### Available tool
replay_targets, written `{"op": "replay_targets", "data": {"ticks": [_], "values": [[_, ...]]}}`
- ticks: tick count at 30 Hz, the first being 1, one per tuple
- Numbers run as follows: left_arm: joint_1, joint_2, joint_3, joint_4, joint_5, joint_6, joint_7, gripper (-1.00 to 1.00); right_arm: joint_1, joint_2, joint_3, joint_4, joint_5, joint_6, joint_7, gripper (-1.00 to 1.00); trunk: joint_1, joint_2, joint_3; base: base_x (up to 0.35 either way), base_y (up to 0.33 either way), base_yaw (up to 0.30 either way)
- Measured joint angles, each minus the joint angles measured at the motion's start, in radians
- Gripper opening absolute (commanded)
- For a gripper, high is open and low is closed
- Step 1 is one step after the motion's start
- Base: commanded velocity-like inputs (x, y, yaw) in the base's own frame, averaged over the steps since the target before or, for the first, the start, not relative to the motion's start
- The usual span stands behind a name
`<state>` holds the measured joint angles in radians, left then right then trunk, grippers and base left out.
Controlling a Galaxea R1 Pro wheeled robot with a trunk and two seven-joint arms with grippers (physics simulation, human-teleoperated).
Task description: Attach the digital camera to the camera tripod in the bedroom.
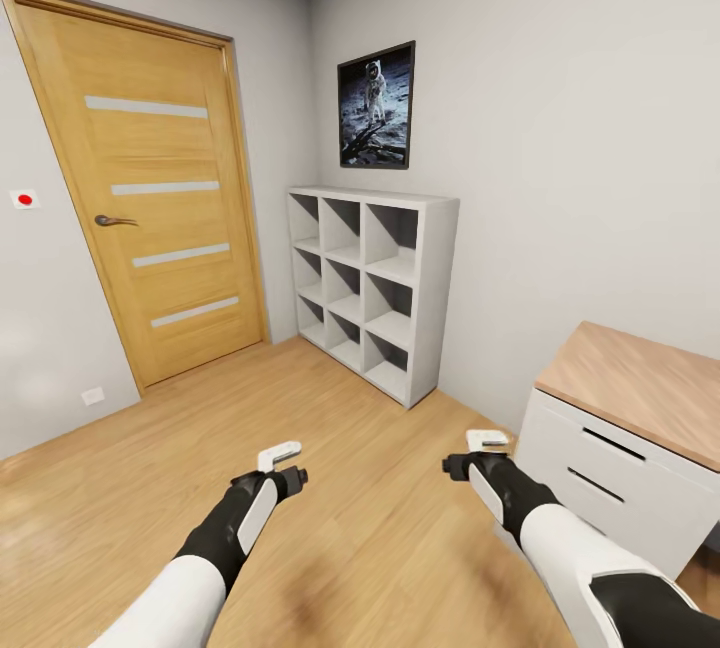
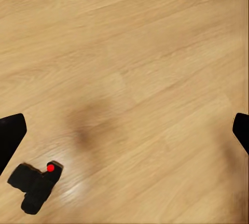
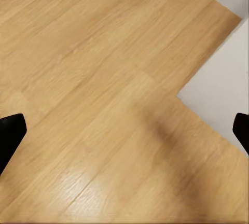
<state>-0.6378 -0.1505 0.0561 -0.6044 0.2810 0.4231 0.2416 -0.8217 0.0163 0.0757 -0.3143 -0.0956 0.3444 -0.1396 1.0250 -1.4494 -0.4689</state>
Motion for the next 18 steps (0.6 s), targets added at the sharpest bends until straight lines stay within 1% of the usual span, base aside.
{"op": "replay_targets", "data": {"ticks": [1, 4, 13, 17, 18], "values": [[0.000, 0.000, 0.000, -0.001, 0.001, 0.000, 0.000, 1.00, 0.000, 0.008, 0.001, 0.000, 0.000, 0.008, 0.001, 1.00, 0.000, 0.000, 0.000, 0.000, 0.000, 0.000], [0.000, 0.000, 0.001, -0.002, 0.003, 0.001, 0.001, 1.00, 0.000, 0.016, 0.002, 0.000, -0.001, 0.016, 0.003, 1.00, 0.000, 0.000, 0.000, 0.000, 0.000, 0.000], [0.000, 0.004, 0.004, -0.001, 0.006, 0.015, 0.001, 1.00, 0.000, 0.022, 0.002, 0.000, -0.007, 0.023, 0.020, 1.00, 0.034, -0.063, -0.028, 0.000, 0.000, 0.000], [0.000, 0.006, 0.005, -0.002, 0.005, 0.037, 0.001, 1.00, 0.000, 0.021, 0.002, 0.000, -0.008, 0.024, 0.040, 1.00, 0.050, -0.091, -0.041, 0.000, 0.000, 0.000], [0.000, 0.007, 0.006, -0.003, 0.005, 0.042, 0.001, 1.00, 0.000, 0.021, 0.002, 0.000, -0.008, 0.024, 0.054, 1.00, 0.054, -0.098, -0.044, 0.000, 0.000, 0.000]]}}
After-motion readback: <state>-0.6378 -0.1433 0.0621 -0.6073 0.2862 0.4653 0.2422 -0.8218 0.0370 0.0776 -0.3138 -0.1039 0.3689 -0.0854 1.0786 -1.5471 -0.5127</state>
